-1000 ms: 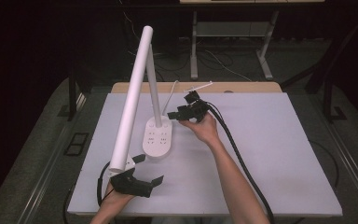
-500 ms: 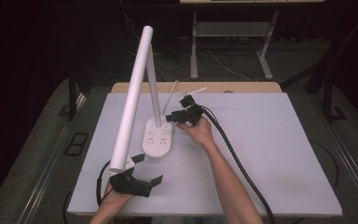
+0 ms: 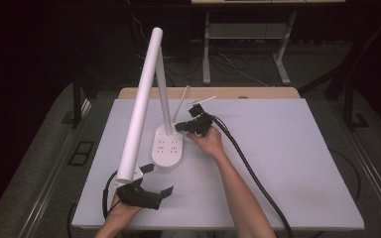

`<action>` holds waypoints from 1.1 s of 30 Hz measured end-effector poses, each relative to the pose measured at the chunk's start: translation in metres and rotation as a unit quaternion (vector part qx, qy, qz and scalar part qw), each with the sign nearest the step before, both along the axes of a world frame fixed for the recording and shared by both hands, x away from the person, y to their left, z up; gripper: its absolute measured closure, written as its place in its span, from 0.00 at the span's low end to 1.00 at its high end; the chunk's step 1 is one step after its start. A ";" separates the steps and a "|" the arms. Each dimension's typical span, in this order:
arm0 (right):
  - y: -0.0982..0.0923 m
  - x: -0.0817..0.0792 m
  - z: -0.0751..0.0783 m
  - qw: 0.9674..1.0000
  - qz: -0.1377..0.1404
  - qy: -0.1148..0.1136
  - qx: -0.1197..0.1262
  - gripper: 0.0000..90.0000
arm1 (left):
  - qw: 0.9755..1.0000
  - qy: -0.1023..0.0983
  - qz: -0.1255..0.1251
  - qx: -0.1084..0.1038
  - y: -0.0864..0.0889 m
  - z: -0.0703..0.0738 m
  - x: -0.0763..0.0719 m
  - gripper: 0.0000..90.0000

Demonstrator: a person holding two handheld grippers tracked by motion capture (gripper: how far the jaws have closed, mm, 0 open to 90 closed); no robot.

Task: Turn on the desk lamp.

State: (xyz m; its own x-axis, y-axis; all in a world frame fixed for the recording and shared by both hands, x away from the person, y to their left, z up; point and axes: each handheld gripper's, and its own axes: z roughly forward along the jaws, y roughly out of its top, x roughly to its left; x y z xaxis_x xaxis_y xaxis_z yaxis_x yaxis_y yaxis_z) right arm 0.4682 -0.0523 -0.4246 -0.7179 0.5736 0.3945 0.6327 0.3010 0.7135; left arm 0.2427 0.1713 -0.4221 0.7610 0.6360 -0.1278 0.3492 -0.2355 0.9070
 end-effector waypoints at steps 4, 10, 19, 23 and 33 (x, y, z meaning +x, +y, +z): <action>0.001 0.001 -0.004 1.000 0.001 0.001 0.007 0.99 | 1.000 0.001 0.000 0.000 0.000 0.000 0.000 0.00; 0.004 0.002 -0.010 1.000 0.003 0.008 0.009 0.99 | 1.000 0.001 -0.001 -0.001 0.000 0.000 0.000 0.00; 0.001 0.004 -0.016 0.999 0.008 0.020 0.027 0.99 | 1.000 0.000 -0.001 0.001 0.000 0.000 0.000 0.00; 0.000 0.003 -0.020 0.999 0.000 0.023 0.044 0.99 | 1.000 0.001 -0.001 0.003 0.000 0.000 0.000 0.00; -0.001 0.000 -0.017 0.999 -0.006 0.011 0.033 0.99 | 1.000 0.002 -0.003 0.005 0.000 0.000 0.001 0.00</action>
